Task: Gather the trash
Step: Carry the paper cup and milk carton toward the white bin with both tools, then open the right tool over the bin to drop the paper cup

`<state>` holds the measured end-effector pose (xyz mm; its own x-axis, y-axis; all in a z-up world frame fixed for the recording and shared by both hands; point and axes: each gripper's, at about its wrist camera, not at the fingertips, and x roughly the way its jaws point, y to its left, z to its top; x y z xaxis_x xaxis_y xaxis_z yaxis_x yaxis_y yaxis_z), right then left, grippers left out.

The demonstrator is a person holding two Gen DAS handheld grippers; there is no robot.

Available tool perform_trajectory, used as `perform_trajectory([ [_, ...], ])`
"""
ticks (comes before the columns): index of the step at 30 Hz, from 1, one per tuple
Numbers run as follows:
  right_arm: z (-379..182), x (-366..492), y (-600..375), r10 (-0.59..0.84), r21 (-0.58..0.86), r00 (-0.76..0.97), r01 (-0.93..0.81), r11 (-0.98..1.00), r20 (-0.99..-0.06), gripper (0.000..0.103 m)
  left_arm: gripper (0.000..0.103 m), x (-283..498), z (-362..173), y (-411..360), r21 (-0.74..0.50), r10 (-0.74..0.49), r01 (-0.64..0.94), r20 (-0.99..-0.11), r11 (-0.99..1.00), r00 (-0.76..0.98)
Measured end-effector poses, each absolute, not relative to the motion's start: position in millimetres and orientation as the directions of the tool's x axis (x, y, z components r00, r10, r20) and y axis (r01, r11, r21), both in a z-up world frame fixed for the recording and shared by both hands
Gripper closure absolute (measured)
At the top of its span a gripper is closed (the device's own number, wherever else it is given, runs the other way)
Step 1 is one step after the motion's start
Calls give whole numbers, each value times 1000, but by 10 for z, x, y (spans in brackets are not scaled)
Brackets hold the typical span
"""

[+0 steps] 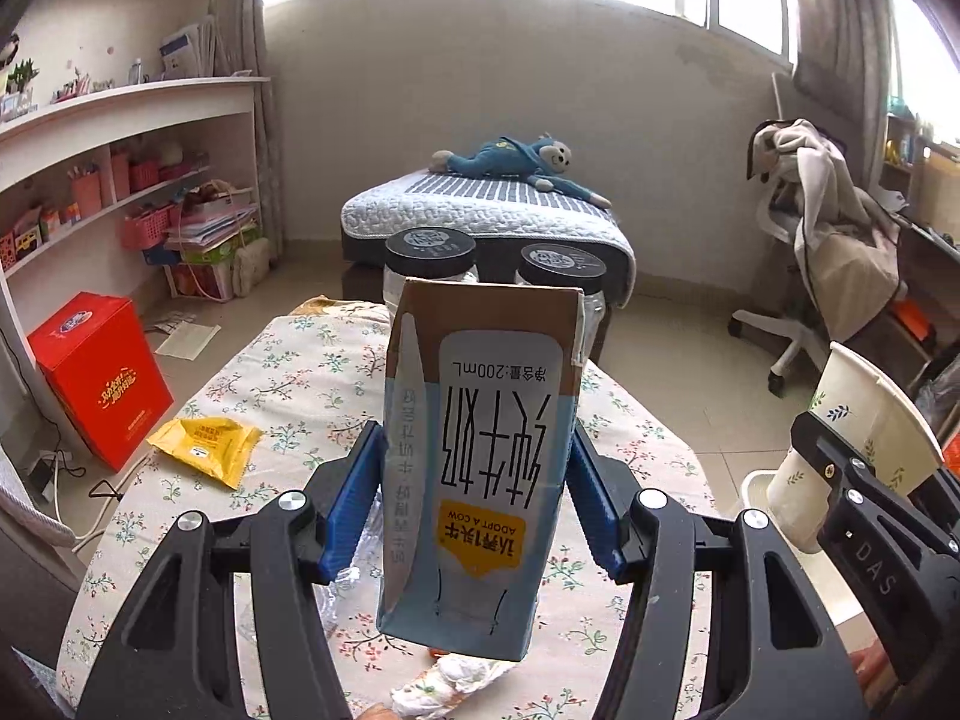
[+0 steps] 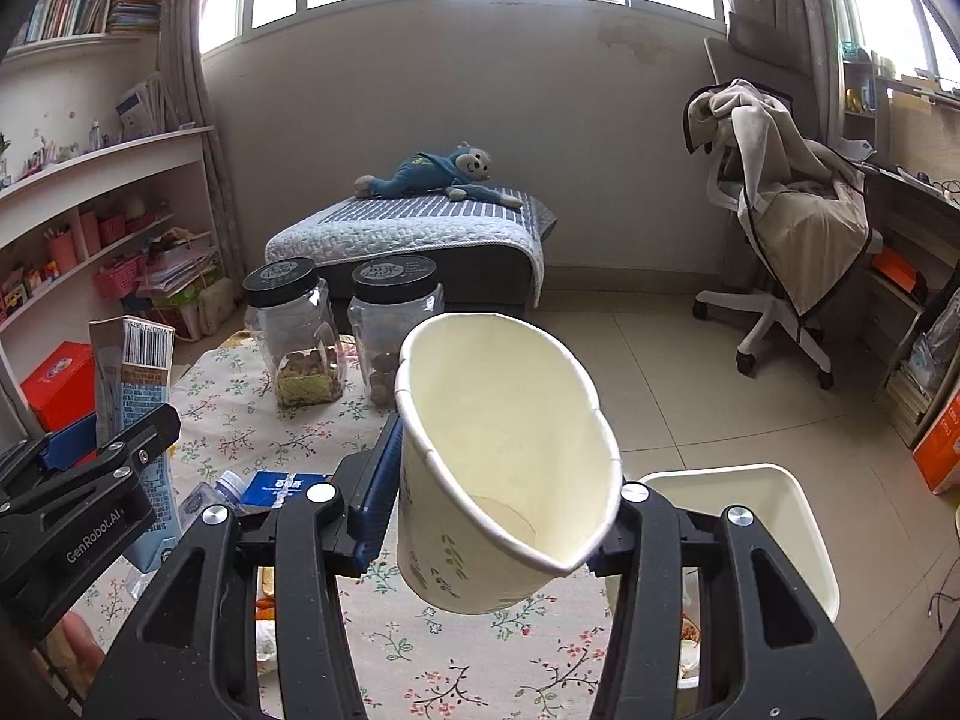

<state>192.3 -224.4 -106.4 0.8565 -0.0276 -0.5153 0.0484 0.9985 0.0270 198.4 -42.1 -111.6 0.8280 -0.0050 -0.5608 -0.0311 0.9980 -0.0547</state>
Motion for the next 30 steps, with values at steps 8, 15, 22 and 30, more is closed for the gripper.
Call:
perform_trajectory([
  [8, -1096, 1897, -2932, -135, 54, 831, 195, 979, -540, 57, 44, 2012, -1149, -863, -38, -52, 36, -570, 999, 820],
  [15, -1128, 1869, -3593, -208, 124, 780, 342, 931, -590, 56, 44, 2036, -1169, -1374, -26, -117, 125, -585, 992, 802],
  [22, -1129, 1723, -3977, -280, 141, 748, 445, 884, -601, 31, 44, 2068, -1166, -1917, -38, -194, 214, -602, 976, 775],
  [30, -991, 1395, -4372, -456, 131, 709, 605, 786, -539, 14, 44, 2085, -1185, -2505, -73, -284, 311, -640, 947, 714],
])
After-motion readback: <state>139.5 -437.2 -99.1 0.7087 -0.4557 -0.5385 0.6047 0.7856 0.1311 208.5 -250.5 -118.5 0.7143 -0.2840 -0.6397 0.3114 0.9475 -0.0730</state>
